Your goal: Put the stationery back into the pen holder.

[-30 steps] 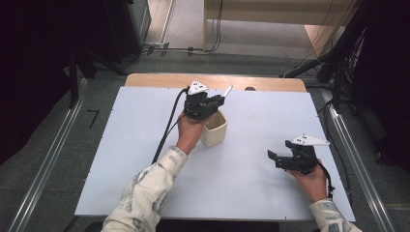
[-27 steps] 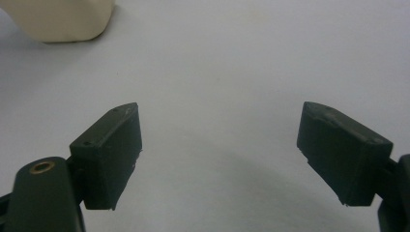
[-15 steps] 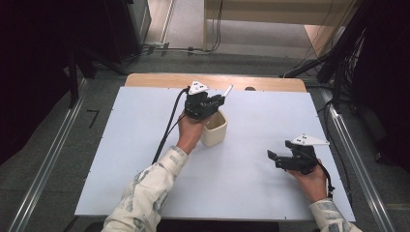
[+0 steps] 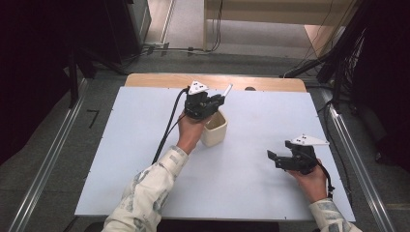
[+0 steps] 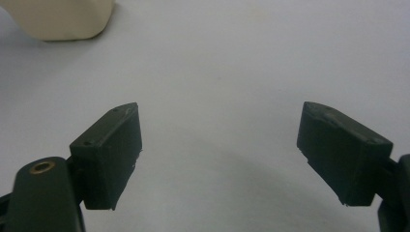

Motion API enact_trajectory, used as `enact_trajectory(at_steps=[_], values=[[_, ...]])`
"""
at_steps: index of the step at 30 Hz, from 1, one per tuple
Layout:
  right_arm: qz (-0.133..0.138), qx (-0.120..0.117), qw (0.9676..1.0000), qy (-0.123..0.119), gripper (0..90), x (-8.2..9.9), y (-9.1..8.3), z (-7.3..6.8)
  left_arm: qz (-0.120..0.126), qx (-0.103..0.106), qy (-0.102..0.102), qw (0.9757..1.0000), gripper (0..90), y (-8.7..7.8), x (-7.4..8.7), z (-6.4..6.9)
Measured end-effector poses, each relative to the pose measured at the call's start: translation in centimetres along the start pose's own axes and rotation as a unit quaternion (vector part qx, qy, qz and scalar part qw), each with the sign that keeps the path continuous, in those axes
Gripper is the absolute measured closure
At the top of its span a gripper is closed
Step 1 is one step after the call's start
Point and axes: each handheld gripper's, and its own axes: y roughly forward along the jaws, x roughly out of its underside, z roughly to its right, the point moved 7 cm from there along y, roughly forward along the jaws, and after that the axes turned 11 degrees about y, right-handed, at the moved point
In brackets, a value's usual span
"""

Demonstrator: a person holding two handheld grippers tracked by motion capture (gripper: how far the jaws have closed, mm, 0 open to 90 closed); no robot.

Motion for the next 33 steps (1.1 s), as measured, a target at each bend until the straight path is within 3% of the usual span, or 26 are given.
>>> enact_trajectory(at_steps=[33], values=[[-0.001, 0.0, 1.0, -0.001, 14.2, 0.02, 0.04, -0.01, 0.0, -0.003, 0.0, 1.0, 78.3, -0.15, 0.1, -0.14]])
